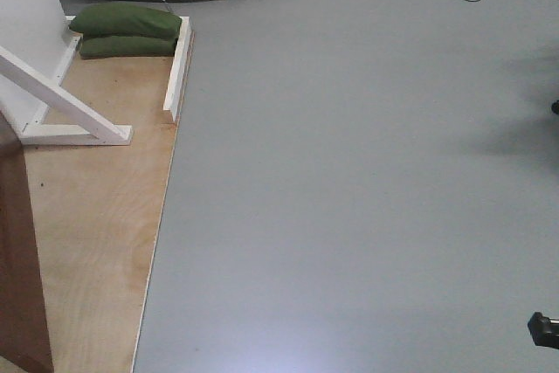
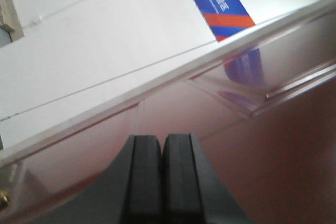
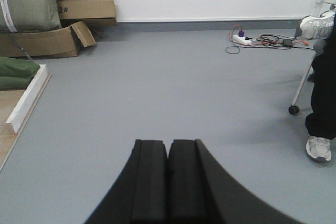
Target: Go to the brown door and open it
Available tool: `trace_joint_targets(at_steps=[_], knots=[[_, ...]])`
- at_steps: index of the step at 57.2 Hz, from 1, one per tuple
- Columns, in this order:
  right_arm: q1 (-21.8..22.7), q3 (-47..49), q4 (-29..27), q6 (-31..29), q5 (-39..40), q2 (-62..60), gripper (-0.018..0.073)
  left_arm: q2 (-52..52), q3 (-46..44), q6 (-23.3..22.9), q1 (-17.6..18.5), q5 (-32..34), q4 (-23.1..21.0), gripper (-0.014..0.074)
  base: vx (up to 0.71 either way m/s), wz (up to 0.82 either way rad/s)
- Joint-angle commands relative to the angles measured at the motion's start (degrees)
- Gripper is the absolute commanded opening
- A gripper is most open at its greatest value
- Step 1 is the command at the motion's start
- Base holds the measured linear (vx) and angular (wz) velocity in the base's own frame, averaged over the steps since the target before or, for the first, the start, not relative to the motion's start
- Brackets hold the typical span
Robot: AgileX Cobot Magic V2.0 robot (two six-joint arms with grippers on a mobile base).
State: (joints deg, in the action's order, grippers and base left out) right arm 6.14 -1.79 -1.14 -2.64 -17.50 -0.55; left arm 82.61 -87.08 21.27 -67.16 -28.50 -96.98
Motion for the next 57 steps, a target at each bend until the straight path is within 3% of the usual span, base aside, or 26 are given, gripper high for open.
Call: trace_joint_targets(at_steps=[1, 7, 21, 27, 38, 57], knots=[[0.3, -0.4, 0.4, -0.3, 4.7, -0.8, 0.0000, -1.8, -2.1, 0.1, 0.2, 4.3, -2.6, -0.0003, 0.00, 0.00], [0.3, -0.4, 0.4, -0.3, 4.7, -0.8, 0.0000, -0.6, -2.1, 0.1, 0.3, 7.6, -1.5, -0.0003, 0.00, 0.00], [0.3, -0.4, 0.4, -0.3, 4.7, -0.8, 0.0000, 4.9, -6.6, -0.1, 5.0, 0.4, 13.3, -0.0003, 0.00, 0.00], [0.3, -0.4, 0.4, -0.3, 4.7, -0.8, 0.0000, 6.2, -11.0, -0.1, 8.2, -1.0, 16.8, -0.0003, 0.00, 0.00], [0.3, -0.4, 0.4, -0.3, 4.7, -0.8, 0.0000, 7.3, -16.3, -0.1, 11.8, -1.3, 17.5, -0.0003, 0.00, 0.00], [0.3, -0.4, 0.4, -0.3, 4.7, -0.8, 0.0000, 7.2, -16.4, -0.1, 16.3, -4.7, 17.4, -0.0003, 0.00, 0.00]])
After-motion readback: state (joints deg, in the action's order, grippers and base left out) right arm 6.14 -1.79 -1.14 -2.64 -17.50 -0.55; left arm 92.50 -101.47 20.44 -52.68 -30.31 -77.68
